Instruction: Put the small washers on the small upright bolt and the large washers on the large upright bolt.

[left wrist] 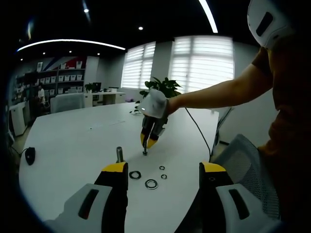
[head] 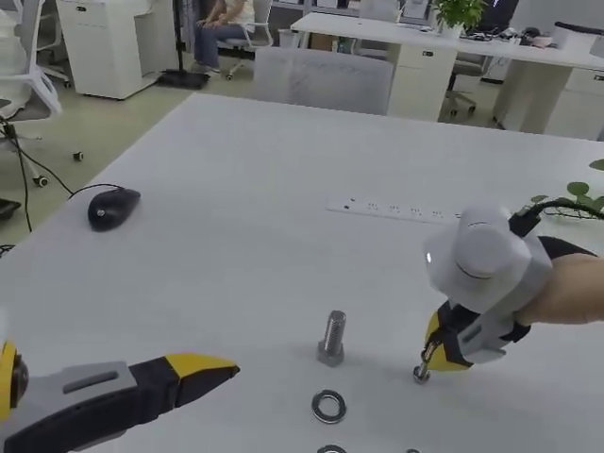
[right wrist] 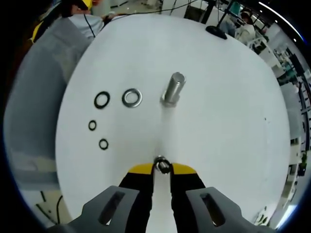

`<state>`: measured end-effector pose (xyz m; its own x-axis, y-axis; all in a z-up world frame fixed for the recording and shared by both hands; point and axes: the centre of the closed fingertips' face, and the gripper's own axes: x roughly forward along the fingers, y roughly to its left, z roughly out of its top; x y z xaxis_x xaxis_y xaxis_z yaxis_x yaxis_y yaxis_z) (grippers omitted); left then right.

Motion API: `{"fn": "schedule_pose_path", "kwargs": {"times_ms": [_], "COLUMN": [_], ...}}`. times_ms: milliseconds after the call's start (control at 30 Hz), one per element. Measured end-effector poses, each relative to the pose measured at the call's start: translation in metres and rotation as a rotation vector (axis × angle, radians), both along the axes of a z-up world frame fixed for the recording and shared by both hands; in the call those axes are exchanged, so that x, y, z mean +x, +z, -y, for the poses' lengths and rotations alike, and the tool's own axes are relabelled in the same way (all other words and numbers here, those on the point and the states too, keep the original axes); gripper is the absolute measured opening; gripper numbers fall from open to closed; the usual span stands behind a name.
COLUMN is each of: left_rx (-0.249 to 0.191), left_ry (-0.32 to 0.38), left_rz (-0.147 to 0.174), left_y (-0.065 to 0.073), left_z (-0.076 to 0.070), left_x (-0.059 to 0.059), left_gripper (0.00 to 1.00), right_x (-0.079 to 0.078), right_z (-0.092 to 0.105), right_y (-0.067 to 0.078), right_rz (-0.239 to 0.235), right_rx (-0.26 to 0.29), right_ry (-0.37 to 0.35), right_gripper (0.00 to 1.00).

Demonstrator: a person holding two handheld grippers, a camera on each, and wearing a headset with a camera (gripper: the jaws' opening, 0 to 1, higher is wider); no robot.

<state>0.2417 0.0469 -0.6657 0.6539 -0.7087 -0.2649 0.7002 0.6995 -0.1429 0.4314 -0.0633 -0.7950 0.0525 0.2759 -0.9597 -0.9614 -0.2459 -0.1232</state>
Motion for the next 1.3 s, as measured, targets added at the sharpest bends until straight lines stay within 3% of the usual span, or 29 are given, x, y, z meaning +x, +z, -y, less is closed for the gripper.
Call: {"fn": "schedule_pose_path", "kwargs": {"times_ms": [567,867,1067,1300], "left_rx": [-0.002,0.006,0.006,0.010], "left_ry": [0.004,-0.001,-0.012,-0.023], "left_rz": [-0.013,-0.001,0.009,0.023], "left_y": [-0.004,0.000,0.003,0.006], "left_z": [-0.001,0.000,0.003,0.007], "left_x": [0.002,0.002,-0.001,-0.007], "left_gripper": [0.58,0.58,0.58,0.58], "right_x": [0.004,0.004,0.000,-0.020], "right_z": [0.001,0.007,0.018,0.021], "right_y": [-0.019,-0.005,0.005,0.016], "right_rz": [0.007,0.010,0.035,0.029], "right_rx": [0.002,0.042,0.052,0.073], "right_ry": [-0.008,-0.047,-0.062,-0.066], "right_gripper": [0.15,0.16,0.16,0.16]}}
